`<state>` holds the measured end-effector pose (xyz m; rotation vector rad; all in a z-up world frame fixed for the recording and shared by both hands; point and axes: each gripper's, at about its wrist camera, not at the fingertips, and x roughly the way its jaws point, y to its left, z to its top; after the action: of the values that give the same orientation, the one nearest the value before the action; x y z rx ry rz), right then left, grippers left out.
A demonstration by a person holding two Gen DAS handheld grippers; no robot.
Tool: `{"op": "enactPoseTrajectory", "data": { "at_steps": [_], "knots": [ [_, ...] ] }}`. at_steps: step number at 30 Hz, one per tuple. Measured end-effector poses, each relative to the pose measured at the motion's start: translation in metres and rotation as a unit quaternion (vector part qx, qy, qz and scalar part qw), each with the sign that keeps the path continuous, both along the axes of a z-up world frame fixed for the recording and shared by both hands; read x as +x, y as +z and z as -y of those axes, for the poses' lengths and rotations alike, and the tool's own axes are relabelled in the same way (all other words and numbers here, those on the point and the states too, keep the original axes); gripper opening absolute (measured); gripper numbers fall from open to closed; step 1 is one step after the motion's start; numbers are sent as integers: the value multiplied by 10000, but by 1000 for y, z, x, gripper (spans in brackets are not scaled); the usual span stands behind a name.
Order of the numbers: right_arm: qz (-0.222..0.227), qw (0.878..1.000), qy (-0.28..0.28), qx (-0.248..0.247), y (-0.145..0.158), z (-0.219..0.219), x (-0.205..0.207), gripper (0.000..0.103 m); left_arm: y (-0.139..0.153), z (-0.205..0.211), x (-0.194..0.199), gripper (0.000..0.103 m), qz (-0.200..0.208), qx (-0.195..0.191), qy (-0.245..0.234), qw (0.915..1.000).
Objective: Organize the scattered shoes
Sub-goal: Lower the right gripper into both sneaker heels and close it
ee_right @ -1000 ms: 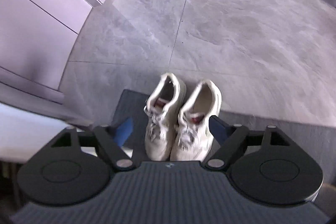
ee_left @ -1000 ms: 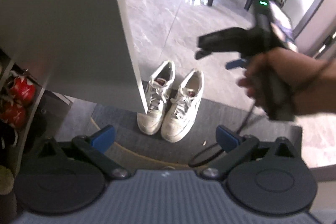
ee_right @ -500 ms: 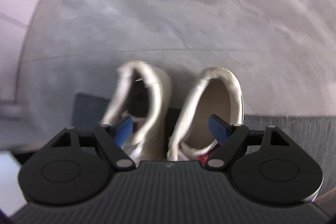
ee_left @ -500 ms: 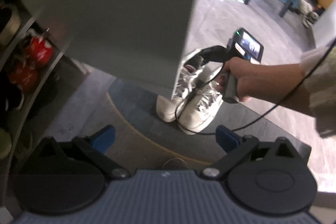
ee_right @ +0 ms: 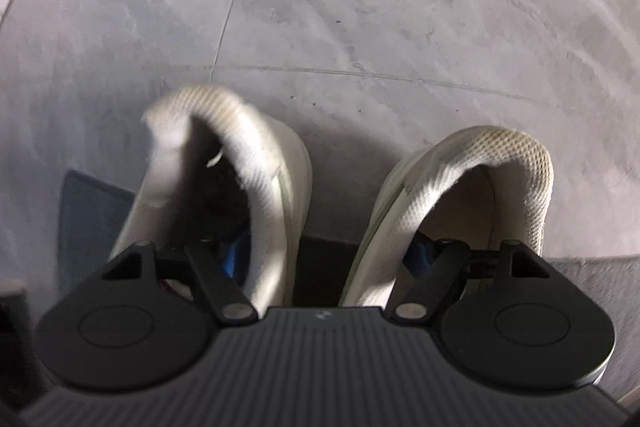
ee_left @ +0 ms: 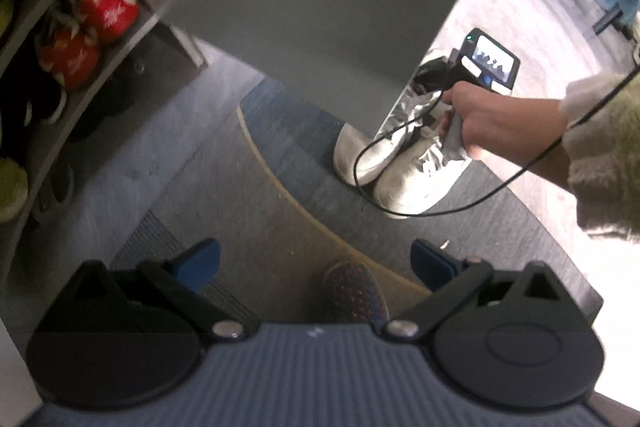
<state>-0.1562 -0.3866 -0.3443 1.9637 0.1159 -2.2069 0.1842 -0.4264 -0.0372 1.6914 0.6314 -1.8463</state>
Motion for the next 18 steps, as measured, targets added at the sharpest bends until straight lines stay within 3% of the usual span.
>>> {"op": "enactPoseTrajectory", "data": {
  "at_steps": [1,2,3,10,18],
  "knots": [
    [-47,10000,-17,49,1,-2,1,57,0,1,3,103,37,44,118,9999],
    [-60,10000,-38,65,2,-3,1,42,2,1,5,103,57,67,192,9998],
    [-54,10000,16,65,4,-4,2,37,5,1,6,103,57,56,203,9998],
    [30,9995,307,-34,10,-8,-1,31,5,-10,4,102,125,-16,-5,9999],
    [-390,9981,215,-431,44,-36,19,28,5,-16,-1,102,184,-147,-38,9997]
  ]
}}
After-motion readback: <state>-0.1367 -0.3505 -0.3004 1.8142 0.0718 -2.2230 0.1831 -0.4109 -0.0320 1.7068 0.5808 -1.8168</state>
